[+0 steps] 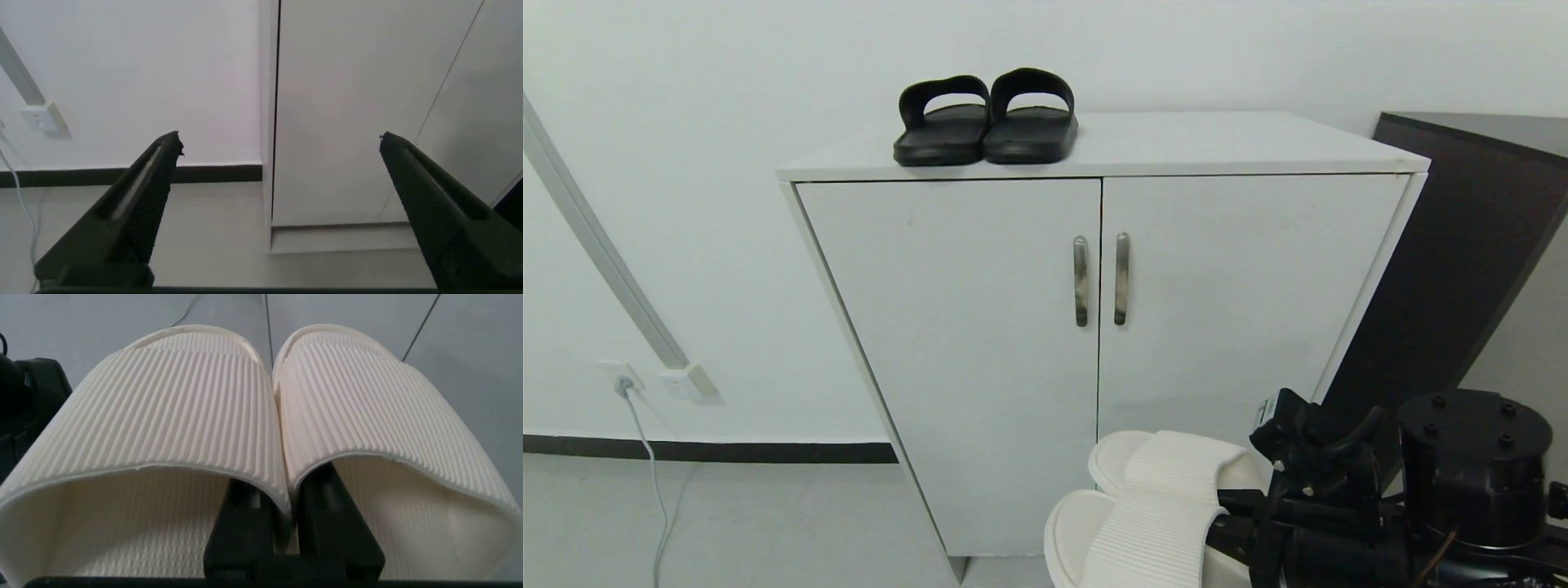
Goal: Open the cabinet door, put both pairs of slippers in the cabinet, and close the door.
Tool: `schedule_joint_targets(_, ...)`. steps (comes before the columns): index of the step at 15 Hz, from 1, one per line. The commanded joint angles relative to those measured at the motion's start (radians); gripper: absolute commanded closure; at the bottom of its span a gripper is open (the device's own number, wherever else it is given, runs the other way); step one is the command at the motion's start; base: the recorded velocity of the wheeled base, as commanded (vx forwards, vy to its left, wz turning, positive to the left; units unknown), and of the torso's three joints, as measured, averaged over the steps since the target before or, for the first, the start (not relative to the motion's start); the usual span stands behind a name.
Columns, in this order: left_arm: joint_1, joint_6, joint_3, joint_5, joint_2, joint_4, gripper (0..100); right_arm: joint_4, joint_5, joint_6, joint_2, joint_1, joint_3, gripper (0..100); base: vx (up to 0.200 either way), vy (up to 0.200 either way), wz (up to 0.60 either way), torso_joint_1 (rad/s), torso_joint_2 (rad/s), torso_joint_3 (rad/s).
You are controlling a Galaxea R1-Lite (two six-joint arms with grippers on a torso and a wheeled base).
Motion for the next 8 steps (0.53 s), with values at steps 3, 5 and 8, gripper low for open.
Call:
schedule_joint_targets(3, 0.0, 0.029, -0.017, -0.001, 0.039, -0.005, 0, 0.001, 0.002, -0.001, 0.004, 0.0, 0.002, 100, 0.0, 0.0, 0.0, -0.027, 0.41, 0.386)
schedule_joint_targets(5, -0.002, -0.029, -0.158, -0.017, 0.119, -0.002, 0, 0.001, 0.001, -0.002, 0.004, 0.002, 0.004, 100, 0.0, 0.0, 0.0, -0.002, 0.16, 0.156)
schedule_joint_targets(8, -0.002, -0.031, -0.221, -0.134, 0.28, -0.011, 0, -0.001, 0.002, -0.028, 0.004, 0.002, 0.011, 100, 0.0, 0.0, 0.0, -0.002, 0.02, 0.014)
